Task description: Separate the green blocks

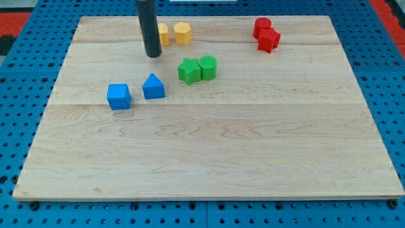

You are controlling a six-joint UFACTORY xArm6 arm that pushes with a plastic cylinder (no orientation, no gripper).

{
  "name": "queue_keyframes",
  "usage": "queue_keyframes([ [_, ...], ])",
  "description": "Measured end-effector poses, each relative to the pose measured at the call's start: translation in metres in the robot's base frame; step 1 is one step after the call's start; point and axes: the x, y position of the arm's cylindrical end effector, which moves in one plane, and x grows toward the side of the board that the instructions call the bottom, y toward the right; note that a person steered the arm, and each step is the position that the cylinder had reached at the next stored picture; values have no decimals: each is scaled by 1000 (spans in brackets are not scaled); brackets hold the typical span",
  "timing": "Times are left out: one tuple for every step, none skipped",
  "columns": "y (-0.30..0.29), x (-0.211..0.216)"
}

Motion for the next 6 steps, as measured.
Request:
queue_keyframes([
  [54,37],
  [141,74],
  [222,108],
  [223,98],
  [131,74],
  [84,34],
])
